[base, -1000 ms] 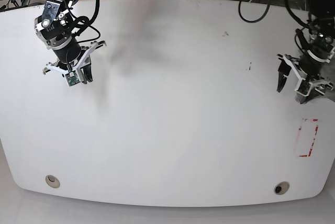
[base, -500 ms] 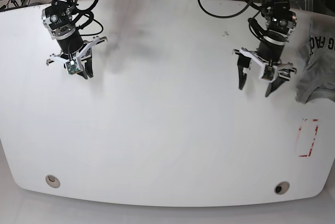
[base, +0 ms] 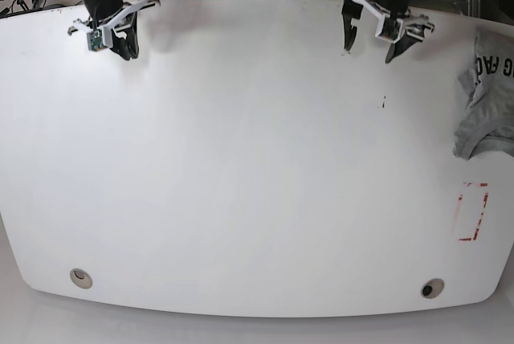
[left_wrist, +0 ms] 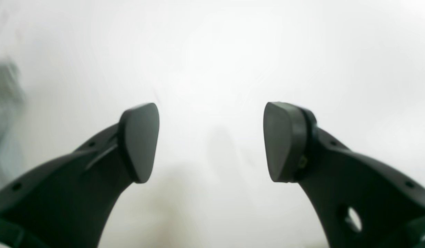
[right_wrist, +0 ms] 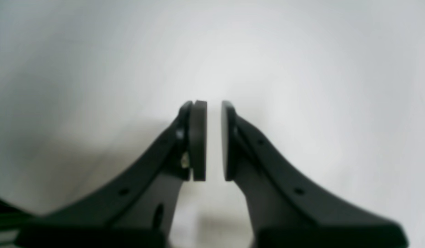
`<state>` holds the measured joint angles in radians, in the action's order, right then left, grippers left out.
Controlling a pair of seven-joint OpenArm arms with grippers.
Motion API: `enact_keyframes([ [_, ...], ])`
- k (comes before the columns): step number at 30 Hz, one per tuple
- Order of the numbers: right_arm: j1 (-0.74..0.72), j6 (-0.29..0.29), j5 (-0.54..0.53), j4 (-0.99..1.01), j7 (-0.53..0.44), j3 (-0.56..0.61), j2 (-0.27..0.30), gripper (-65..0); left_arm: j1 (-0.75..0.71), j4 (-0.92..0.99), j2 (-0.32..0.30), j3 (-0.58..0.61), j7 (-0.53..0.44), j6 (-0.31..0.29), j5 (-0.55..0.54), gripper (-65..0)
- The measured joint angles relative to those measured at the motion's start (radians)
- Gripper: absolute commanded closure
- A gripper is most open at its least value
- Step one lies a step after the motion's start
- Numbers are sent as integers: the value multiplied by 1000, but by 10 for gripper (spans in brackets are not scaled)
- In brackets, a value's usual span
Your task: Fold the T-shirt properly
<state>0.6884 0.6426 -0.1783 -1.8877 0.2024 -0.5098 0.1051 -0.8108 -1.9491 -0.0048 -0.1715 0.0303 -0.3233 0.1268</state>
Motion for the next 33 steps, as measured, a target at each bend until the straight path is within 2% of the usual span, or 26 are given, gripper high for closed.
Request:
enact_keyframes([
  [7,153,12,-21,-24,-8,-17,-35,-63,-223,-1,-2,-2,2,2,1,-432],
  [12,236,15,-19,-7,-16,-20,-68,-63,-302,51,-2,-2,-6,5,0,-367],
  [14,254,41,-10,7,-16,-20,-87,-63,-312,86,-1,2,-6,5,0,-353],
  [18,270,47,-12,67,-23,-14,-124,-63,-313,186,-4,2,-11,2,0,-346],
  [25,258,47,-6,274,-18,-14,-123,-63,-259,403,-21,4,2,1,-3,-346],
  [29,204,39,89,400,-14,19,-116,-63,-170,513,-45,10,-2,0,-2,-346],
  [33,120,47,134,550,-74,47,-111,-63,-71,632,-60,13,-25,10,-5,-346],
])
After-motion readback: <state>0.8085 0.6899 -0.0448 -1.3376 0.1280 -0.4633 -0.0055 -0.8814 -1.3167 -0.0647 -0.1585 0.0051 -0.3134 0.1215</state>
